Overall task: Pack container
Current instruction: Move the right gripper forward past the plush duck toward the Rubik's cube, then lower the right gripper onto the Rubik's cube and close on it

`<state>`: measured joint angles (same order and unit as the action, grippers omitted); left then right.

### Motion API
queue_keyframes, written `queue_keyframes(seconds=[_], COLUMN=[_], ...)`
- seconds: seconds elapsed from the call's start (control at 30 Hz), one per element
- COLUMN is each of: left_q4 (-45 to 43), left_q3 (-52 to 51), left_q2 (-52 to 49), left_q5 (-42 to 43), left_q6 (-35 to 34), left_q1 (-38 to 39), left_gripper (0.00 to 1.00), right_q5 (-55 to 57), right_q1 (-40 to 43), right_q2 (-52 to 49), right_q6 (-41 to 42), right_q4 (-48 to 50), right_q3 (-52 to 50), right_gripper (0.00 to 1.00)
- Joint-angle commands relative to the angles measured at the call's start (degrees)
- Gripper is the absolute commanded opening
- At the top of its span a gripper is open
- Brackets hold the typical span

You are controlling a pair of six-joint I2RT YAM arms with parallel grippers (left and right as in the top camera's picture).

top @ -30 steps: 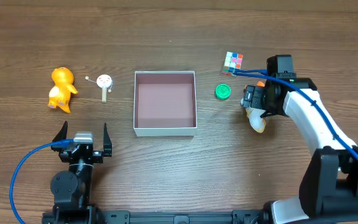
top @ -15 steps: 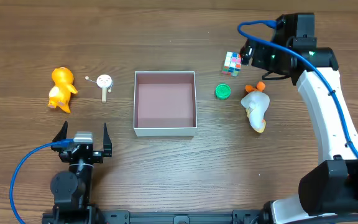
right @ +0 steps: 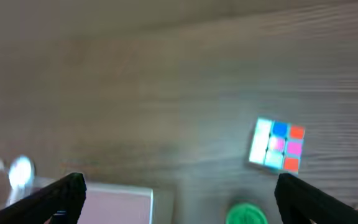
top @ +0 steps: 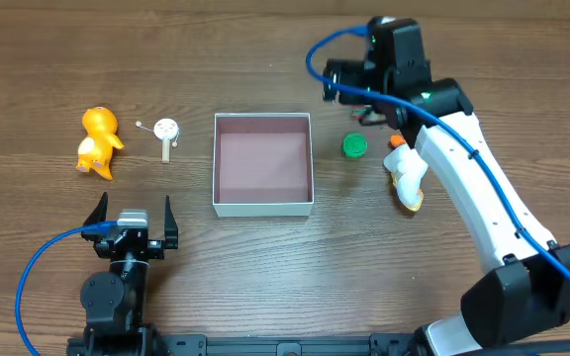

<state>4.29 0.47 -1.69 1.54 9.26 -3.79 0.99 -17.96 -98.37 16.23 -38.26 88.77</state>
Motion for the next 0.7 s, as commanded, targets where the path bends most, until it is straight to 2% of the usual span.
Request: queue_keyframes(seconds=[0.0, 0.1, 0.27, 0.43, 0.53, 0.67], left_q4=[0.0, 0.0, 0.0, 0.0, 0.0, 0.0], left_q3=[-0.2, -0.2, -0.2, -0.2, -0.2, -0.2], left_q2=[-0.1, -0.1, -0.1, -0.1, -0.1, -0.1], left_q5=[1.0, 1.0, 1.0, 1.0, 1.0, 1.0], left_q6=[1.0, 1.0, 1.0, 1.0, 1.0, 1.0], left_q1=[-0.4, -0.4, -0.4, -0.4, -0.4, -0.4], left_gripper=[1.0, 1.0, 1.0, 1.0, 1.0, 1.0], right_q5=[4.1, 4.1, 7.8, 4.8, 4.1, 4.2], right_q1=[1.5, 2.0, 3.7, 6.5, 6.4, 6.4], right_q2=[-5.0, -8.9, -9.2, -9.2, -9.2, -14.2], right_q6=[6.5, 6.3, 4.6, 4.5, 5.3, 4.8], right_q4=[3.7, 1.6, 0.5, -8.4, -8.7, -5.7], right_q3=[1.0, 1.0, 1.0, 1.0, 1.0, 1.0], right_gripper=[1.0, 1.0, 1.0, 1.0, 1.0, 1.0])
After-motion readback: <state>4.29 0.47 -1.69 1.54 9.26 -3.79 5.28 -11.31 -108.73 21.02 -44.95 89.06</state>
